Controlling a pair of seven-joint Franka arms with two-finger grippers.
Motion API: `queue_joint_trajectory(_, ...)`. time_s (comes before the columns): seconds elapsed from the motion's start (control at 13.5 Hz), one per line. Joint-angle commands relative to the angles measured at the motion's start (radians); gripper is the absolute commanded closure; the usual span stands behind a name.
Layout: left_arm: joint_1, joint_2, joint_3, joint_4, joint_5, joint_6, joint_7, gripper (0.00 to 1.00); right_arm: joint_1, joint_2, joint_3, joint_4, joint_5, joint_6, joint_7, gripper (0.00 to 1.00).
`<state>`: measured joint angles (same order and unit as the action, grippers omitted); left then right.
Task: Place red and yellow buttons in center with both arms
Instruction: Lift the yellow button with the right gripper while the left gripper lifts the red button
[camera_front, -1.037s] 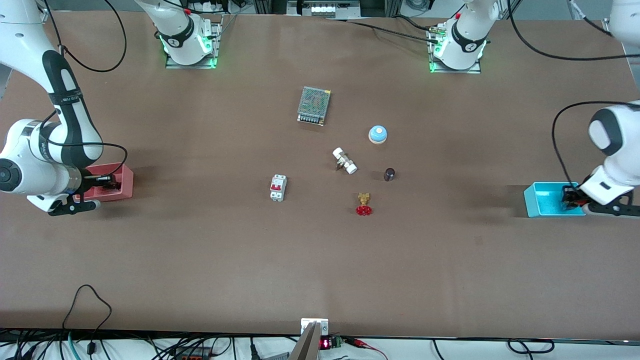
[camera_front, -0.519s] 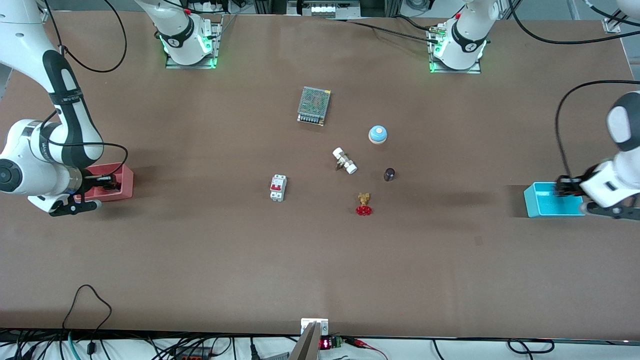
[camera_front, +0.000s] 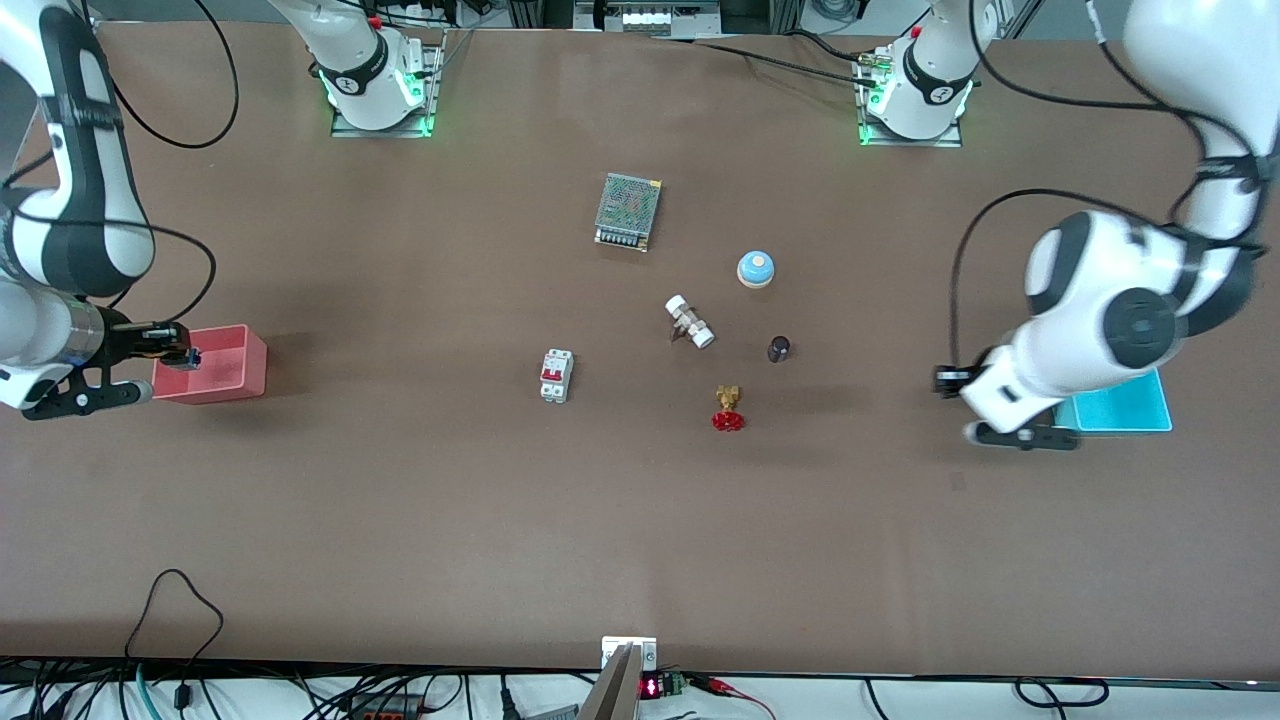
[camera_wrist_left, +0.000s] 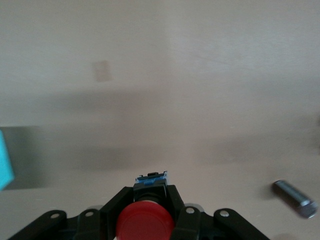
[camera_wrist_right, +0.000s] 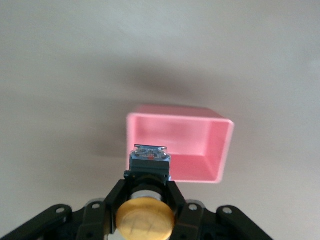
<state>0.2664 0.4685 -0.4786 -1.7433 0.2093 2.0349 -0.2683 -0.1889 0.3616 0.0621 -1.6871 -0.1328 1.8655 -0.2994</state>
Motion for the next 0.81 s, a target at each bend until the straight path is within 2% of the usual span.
queue_joint_trajectory(0.0,-0.021,-0.002,-0.005,-0.099,0.006,0.117,-0.093,0.74,0.076,0.033,-0.002,0.033,0.071,-0.009,0.043,0.80)
queue_joint_trajectory(0.15,-0.067,0.009,-0.002,-0.136,0.012,0.186,-0.188,0.74,0.173,0.069,-0.002,0.033,0.070,-0.003,0.181,0.83)
queue_joint_trajectory(0.44,-0.104,0.035,0.000,-0.139,0.022,0.199,-0.261,0.74,0.328,0.138,-0.002,0.035,0.100,0.058,0.440,0.83)
queue_joint_trajectory(0.74,-0.125,0.058,0.003,-0.172,0.031,0.232,-0.316,0.74,0.410,0.209,-0.002,0.050,0.128,0.141,0.577,0.83)
